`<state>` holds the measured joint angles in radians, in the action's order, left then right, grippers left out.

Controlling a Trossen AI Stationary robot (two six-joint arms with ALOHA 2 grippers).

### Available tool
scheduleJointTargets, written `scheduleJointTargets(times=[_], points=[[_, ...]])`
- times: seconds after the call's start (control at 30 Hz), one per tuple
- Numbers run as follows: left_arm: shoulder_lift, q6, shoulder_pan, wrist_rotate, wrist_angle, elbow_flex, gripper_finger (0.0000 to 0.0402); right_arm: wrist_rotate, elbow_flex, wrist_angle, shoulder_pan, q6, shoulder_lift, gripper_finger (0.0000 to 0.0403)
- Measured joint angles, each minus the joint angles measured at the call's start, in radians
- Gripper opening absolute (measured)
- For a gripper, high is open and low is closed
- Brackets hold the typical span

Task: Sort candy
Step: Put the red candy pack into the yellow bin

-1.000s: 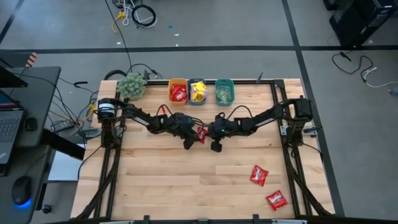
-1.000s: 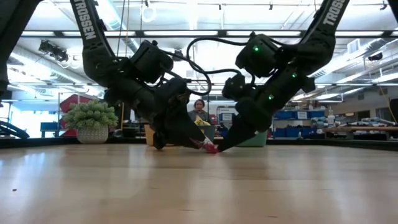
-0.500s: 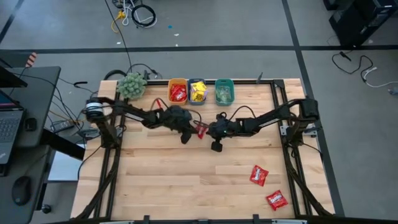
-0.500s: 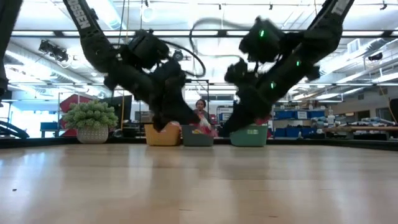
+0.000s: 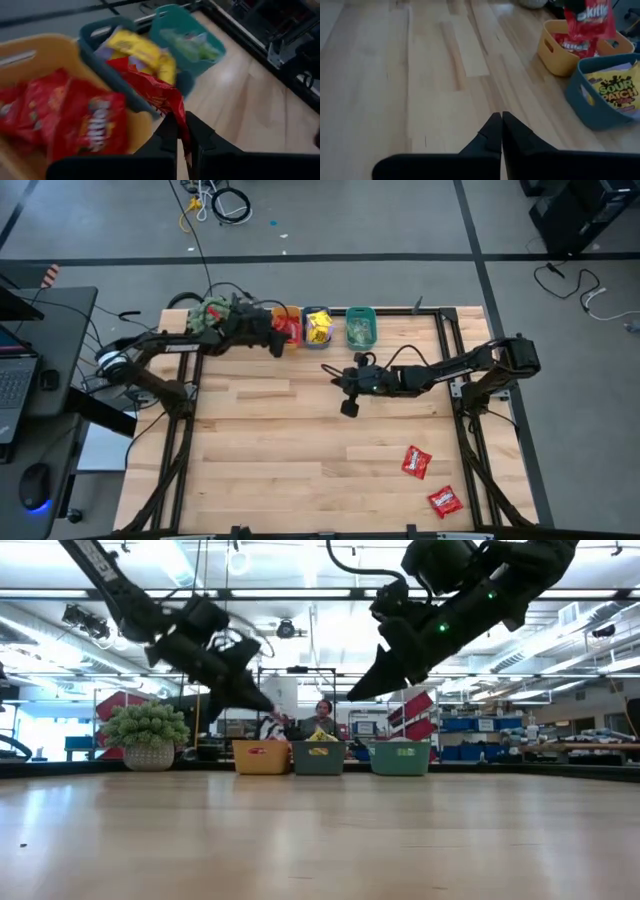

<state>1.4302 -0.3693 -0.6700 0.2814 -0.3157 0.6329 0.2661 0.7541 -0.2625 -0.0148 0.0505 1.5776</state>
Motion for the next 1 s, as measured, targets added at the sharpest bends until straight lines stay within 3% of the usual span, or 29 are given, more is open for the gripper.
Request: scheduleJointTargets(times=[0.23, 0.43, 0.8, 1.0], points=[[0.123, -0.023, -0.139, 0.137, -0.132, -0.009, 0.0008, 0.001, 0.000, 0.001, 0.000, -0.001, 0.006, 0.0001], [0.176, 0.027, -0.175, 0.121, -0.141, -0.009, 0.0033, 0.002, 0.001, 0.000, 0.000, 0.000, 0.006, 0.0002], [0.166, 0.093, -0.175, 0.110, -0.139, -0.009, 0.0148, 0.002, 0.001, 0.010, 0.000, 0.002, 0.006, 0.0005], [0.114, 0.186, -0.176, 0.069, -0.146, -0.009, 0.0164, 0.002, 0.001, 0.016, 0.000, 0.002, 0.006, 0.0005]])
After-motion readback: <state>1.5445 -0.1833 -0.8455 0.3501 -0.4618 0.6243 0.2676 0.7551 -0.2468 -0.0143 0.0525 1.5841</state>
